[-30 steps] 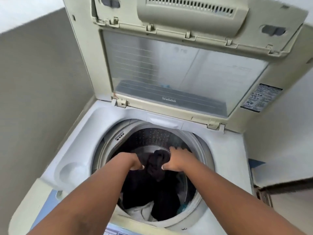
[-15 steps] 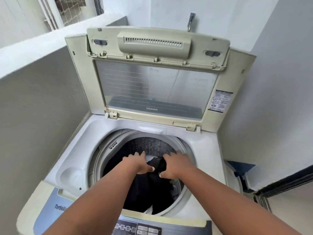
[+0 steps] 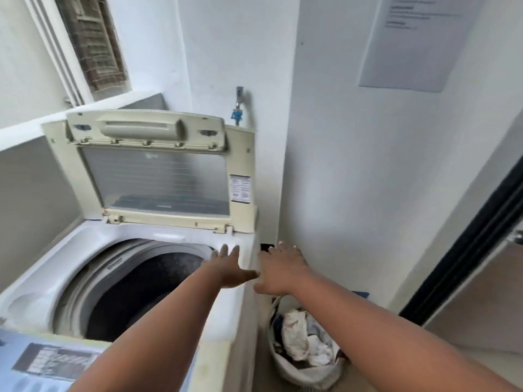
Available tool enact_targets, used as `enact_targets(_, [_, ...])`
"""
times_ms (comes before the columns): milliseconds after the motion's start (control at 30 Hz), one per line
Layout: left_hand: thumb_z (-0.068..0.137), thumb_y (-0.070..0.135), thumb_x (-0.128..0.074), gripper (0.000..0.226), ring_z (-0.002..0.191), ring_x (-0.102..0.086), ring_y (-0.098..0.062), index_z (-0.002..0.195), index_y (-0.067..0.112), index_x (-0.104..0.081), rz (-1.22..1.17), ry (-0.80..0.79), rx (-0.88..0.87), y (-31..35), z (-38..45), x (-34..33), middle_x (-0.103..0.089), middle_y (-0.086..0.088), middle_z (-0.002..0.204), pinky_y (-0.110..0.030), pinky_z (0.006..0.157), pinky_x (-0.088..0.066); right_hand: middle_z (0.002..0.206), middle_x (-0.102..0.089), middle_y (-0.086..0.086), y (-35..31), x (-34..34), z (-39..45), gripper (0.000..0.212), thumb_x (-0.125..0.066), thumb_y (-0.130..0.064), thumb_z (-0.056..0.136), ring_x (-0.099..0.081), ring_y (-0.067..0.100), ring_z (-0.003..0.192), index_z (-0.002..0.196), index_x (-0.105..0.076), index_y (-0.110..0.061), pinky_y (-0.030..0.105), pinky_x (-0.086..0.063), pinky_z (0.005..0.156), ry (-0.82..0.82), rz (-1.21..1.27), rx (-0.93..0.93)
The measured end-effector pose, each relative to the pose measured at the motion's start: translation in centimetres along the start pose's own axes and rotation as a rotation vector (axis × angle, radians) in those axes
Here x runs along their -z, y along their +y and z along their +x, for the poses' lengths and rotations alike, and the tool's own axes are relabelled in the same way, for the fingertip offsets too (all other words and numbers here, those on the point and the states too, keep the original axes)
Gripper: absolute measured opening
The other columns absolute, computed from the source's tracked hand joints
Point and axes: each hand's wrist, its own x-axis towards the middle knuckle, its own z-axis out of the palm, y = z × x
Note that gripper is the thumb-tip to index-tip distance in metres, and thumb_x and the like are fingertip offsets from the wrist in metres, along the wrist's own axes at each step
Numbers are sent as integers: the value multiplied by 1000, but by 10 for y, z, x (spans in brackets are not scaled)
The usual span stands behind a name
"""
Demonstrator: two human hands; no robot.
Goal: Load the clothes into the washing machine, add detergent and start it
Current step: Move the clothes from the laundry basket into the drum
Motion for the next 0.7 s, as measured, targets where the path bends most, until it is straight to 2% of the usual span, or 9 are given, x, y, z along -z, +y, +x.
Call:
enact_targets(167, [78, 74, -49, 99, 148, -4, -25, 153, 26, -5, -37, 27, -138, 72, 29, -13, -3, -4, 161, -46, 119, -12, 152, -33, 9, 87, -9, -12, 80, -53, -59, 78, -19, 33, 143, 145, -30, -21, 53, -25, 109, -35, 73, -127])
enact_targets(267, [80, 74, -47, 99, 148, -3, -26, 153, 24, -2, -26, -20, -166, 98, 65, -42, -1, -5, 161, -44, 119, -10, 149, -36, 9, 124, -39, -2, 79, -50, -60, 79, -24, 33, 139, 145, -29, -21, 51, -27, 107, -94, 138, -186])
enact_targets(367, [81, 73, -46, 99, 148, -3, -28, 153, 24, 0, 4, -118, -160, 115, 105, -92, 2, -6, 161, -43, 119, -10, 146, -40, 9, 155, -82, 15, 76, -47, -60, 78, -29, 32, 135, 142, -33, -22, 50, -28, 107, -186, 227, -238])
enact_targets(533, [74, 73, -48, 105, 146, -8, -29, 153, 23, -1, -27, -328, -62, 121, 169, -169, -5, -4, 161, -44, 117, -14, 154, -28, 9, 201, -151, 48, 85, -51, -59, 78, -16, 34, 144, 150, -20, -26, 54, -20, 112, -381, 208, -238])
enact_targets(633, [73, 72, -50, 107, 145, -10, -31, 153, 23, 3, 16, -416, -36, 119, 204, -195, -5, -5, 160, -45, 116, -15, 150, -35, 8, 221, -190, 73, 81, -51, -60, 75, -25, 33, 139, 146, -28, -28, 51, -25, 109, -420, 272, -256])
enact_targets(700, [75, 69, -53, 107, 146, -5, -31, 153, 24, 6, 74, -455, -35, 117, 225, -216, -1, -7, 160, -45, 117, -11, 148, -38, 4, 229, -219, 88, 79, -50, -61, 76, -28, 32, 138, 145, -29, -29, 50, -28, 108, -461, 362, -285])
